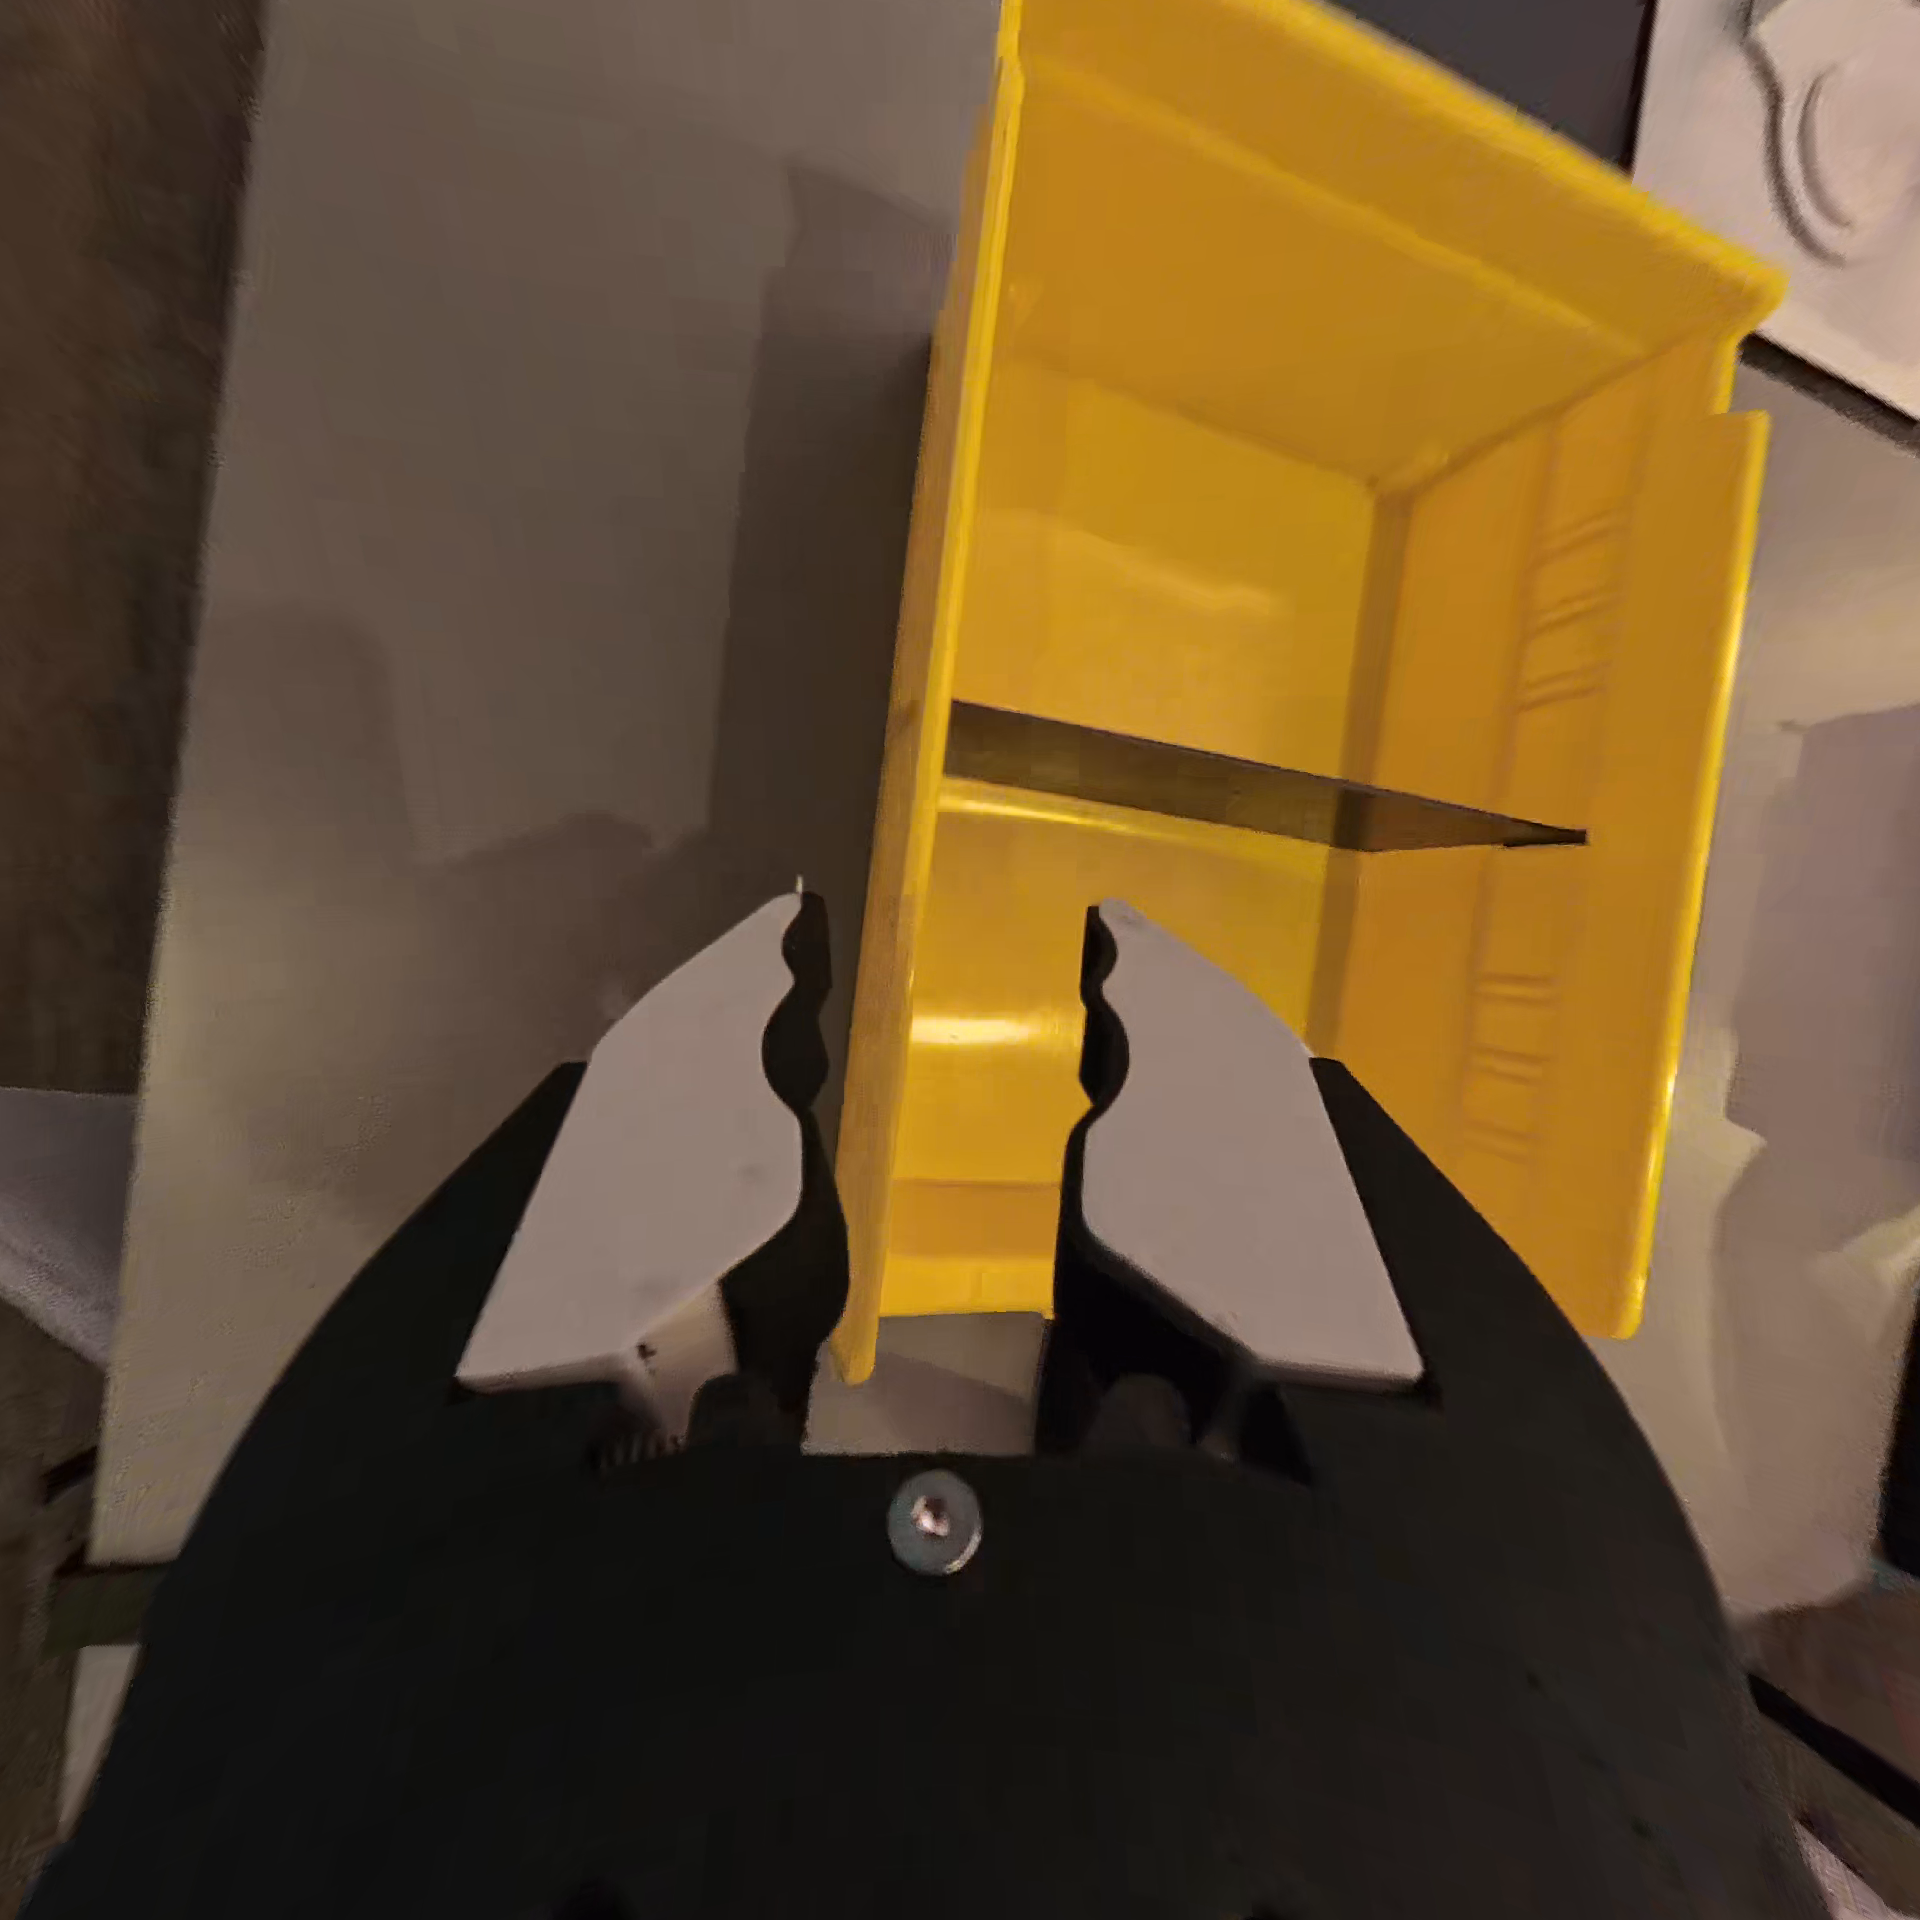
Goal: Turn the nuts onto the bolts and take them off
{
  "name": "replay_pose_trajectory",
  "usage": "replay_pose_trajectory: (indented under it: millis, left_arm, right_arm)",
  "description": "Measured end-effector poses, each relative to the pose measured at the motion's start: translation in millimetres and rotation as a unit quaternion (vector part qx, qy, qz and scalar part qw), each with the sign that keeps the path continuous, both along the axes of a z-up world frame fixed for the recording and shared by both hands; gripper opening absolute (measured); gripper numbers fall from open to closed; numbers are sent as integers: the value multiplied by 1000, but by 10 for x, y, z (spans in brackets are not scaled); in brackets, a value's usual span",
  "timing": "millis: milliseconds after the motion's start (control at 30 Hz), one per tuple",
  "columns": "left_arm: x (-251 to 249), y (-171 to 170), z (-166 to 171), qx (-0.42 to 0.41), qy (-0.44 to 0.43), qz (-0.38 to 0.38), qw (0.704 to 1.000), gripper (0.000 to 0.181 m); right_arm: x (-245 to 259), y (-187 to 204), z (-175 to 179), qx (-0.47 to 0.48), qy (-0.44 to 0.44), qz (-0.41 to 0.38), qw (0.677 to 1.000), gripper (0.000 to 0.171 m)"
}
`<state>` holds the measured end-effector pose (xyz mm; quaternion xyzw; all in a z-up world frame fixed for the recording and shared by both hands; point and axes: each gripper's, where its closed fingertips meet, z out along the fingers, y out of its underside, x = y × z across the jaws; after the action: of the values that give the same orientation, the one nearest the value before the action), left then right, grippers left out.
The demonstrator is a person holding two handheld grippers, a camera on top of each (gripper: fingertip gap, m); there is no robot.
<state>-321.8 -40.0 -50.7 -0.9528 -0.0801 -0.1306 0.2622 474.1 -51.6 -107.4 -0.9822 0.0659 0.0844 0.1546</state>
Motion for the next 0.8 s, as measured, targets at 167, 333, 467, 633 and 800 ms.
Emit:
replay_pose_trajectory:
  millis: [167,333,467,633,800]
  left_arm:
    - [111,3,-358,-75,-26,-37,996,30]
    - [155,-118,-633,-150,-30,-67,986,16]
    - [403,-211,-648,-181,-12,-145,973,14]
    - [817,-258,-653,-240,41,-210,947,17]
    - [1284,-192,-656,-263,45,-230,936,15]
  right_arm:
    - [-46,-2,-29,-15,8,4,1000,10]
    - [-202,29,-26,-20,5,41,999,10]
    - [-413,96,-27,-25,-7,87,996,10]
    - [-714,166,-22,-34,-25,136,990,9]
    - [-1083,193,-18,-59,-35,168,983,9]
